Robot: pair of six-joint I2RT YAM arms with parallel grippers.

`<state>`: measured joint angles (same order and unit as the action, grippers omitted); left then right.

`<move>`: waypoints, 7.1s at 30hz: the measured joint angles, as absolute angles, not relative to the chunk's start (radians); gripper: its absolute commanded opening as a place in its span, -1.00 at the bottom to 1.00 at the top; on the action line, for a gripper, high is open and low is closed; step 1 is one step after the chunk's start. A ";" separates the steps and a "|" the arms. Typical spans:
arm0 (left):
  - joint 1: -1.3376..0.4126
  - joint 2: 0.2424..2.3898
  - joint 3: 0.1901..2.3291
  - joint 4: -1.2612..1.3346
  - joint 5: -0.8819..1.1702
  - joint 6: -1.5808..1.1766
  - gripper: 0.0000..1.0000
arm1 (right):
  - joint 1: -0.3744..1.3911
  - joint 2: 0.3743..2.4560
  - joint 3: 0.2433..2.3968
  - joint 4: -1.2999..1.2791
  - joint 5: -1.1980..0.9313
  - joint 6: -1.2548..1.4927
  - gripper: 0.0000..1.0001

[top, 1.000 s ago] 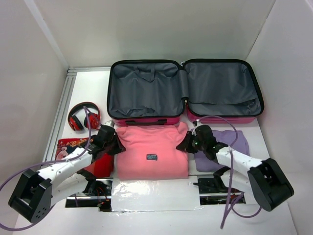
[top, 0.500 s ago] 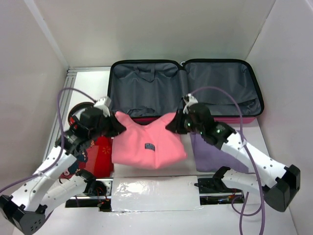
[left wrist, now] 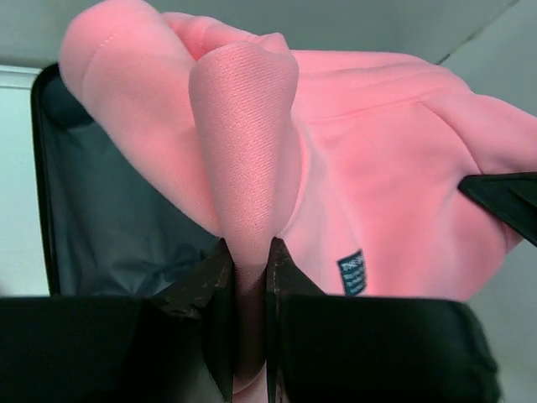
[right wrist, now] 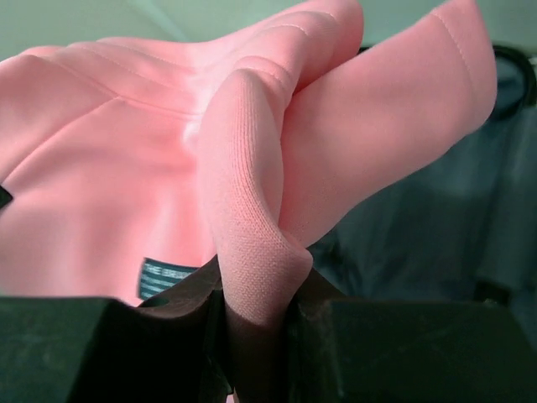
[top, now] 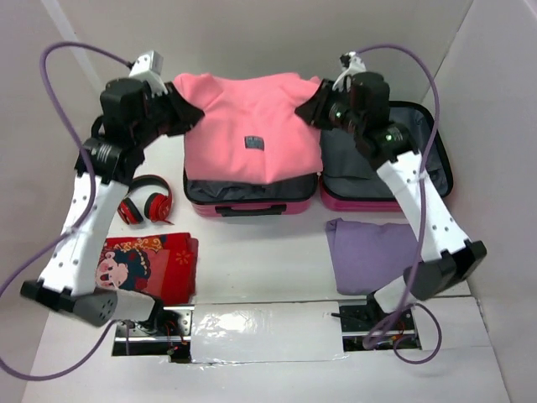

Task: Pack the luggage

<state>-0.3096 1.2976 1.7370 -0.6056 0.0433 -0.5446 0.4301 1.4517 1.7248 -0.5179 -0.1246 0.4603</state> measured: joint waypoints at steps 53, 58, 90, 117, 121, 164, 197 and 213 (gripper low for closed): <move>-0.038 2.087 1.957 -0.218 0.134 -0.468 0.99 | 0.196 2.270 2.279 -0.460 -0.196 0.137 0.74; -0.054 1.938 1.949 -0.181 0.083 -0.449 0.80 | 0.210 2.114 2.250 -0.435 -0.168 0.111 0.07; -0.123 2.259 1.953 -0.149 0.118 -0.602 0.74 | 0.282 2.437 2.331 -0.467 -0.229 0.103 0.55; -1.127 1.392 0.812 0.086 -0.145 -0.939 0.93 | 0.178 0.696 0.883 -0.714 0.155 0.468 1.00; -1.167 1.525 0.843 0.151 -0.212 -1.010 0.93 | 0.178 0.628 0.898 -0.717 0.154 0.482 1.00; -1.245 2.181 1.497 -0.079 -0.503 -1.577 -0.08 | 0.178 0.646 0.943 -0.735 0.110 0.472 1.00; -1.060 1.396 0.580 -0.105 -0.435 -1.284 -1.00 | 0.228 0.753 0.492 -0.536 -0.148 0.577 1.00; -0.945 1.350 0.528 -0.044 -0.330 -1.124 -1.00 | 0.555 1.066 0.385 -0.213 0.004 0.674 0.29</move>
